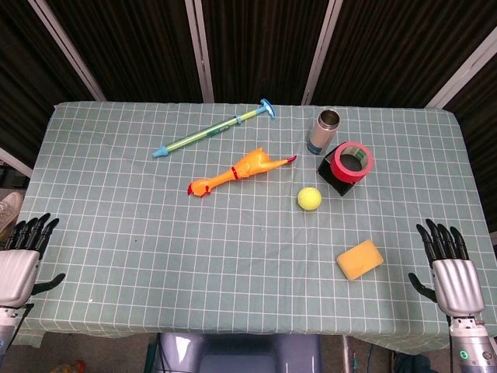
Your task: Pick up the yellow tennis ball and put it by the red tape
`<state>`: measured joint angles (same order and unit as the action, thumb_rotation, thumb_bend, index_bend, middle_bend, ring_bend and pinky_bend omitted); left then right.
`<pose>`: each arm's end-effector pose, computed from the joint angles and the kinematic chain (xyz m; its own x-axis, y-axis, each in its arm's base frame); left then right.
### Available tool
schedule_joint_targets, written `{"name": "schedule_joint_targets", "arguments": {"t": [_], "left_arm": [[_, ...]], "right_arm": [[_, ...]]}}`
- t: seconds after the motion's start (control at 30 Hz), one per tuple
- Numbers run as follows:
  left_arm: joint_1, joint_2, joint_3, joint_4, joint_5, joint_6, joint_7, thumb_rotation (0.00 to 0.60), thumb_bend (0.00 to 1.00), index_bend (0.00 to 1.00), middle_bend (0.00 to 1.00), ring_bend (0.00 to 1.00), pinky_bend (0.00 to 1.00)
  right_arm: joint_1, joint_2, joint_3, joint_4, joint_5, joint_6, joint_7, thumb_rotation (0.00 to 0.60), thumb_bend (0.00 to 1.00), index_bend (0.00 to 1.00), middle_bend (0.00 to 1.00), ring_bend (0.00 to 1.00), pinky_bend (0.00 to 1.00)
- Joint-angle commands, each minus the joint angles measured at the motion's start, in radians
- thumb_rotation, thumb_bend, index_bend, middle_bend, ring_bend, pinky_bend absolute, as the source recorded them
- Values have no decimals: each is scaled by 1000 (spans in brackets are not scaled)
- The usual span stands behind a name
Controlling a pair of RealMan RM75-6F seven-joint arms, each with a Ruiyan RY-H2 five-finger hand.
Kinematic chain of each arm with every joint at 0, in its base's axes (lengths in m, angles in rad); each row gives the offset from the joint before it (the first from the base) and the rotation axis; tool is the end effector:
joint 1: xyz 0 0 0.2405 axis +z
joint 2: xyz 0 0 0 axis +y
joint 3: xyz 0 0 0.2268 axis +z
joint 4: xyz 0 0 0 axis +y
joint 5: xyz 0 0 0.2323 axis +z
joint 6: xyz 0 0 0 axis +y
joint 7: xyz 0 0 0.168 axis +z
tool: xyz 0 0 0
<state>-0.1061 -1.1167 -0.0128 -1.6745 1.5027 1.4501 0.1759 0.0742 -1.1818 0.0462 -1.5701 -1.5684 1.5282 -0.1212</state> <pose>-0.2806 0.2004 0.1086 0.5023 0.0647 0.8623 0.8647 -0.0449 -0.5003 -0.2841 -0.2003 0.1126 0.4873 0.0395 0.8724 -0.8702 -0.0618 0.4889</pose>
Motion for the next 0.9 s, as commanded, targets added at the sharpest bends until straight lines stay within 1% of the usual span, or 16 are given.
{"name": "schedule_joint_targets", "arguments": {"t": [0.03, 0.13, 0.23, 0.33, 0.37, 0.43, 0.5, 0.6, 0.7, 0.83, 0.9], "left_arm": [[0, -2, -1, 1, 3, 4, 2, 600, 114, 0, 0, 0, 0], [1, -7, -4, 3, 7, 13, 4, 600, 114, 0, 0, 0, 0], [3, -9, -6, 5, 9, 21, 5, 600, 114, 0, 0, 0, 0], [7, -8, -5, 4, 15, 29, 2, 600, 114, 0, 0, 0, 0], [8, -7, -4, 3, 21, 35, -1, 600, 114, 0, 0, 0, 0], [11, -3, -1, 4, 35, 44, -8, 600, 114, 0, 0, 0, 0], [14, -1, 0, 5, 45, 54, -15, 600, 114, 0, 0, 0, 0], [13, 0, 2, 10, 51, 54, -21, 600, 114, 0, 0, 0, 0], [7, 4, 3, 10, 51, 42, -30, 600, 114, 0, 0, 0, 0], [0, 3, 6, 16, 57, 29, -32, 600, 114, 0, 0, 0, 0], [-1, 4, 4, 17, 56, 29, -35, 600, 114, 0, 0, 0, 0]], "right_arm": [[1, 1, -2, 1, -4, -1, 4, 600, 266, 0, 0, 0, 0], [4, -3, -1, 11, -18, 6, 14, 600, 267, 0, 0, 0, 16], [7, -14, -1, 26, -38, 18, 37, 600, 266, 0, 0, 4, 116], [12, -26, -9, 31, -62, 22, 81, 600, 266, 6, 7, 49, 176], [23, -38, -7, 31, -75, 20, 126, 600, 268, 21, 30, 96, 229], [42, -53, -7, 42, -91, 8, 199, 600, 305, 103, 107, 187, 338], [62, -59, -13, 40, -102, -18, 269, 600, 350, 163, 162, 242, 407], [112, -56, -21, 6, -102, -103, 360, 600, 412, 197, 221, 308, 503], [144, -66, -10, -35, -84, -150, 408, 600, 432, 231, 262, 360, 540], [175, -99, 10, -55, -62, -183, 447, 600, 440, 241, 272, 371, 551], [197, -110, 21, -64, -42, -217, 470, 600, 463, 274, 282, 397, 582]]}}
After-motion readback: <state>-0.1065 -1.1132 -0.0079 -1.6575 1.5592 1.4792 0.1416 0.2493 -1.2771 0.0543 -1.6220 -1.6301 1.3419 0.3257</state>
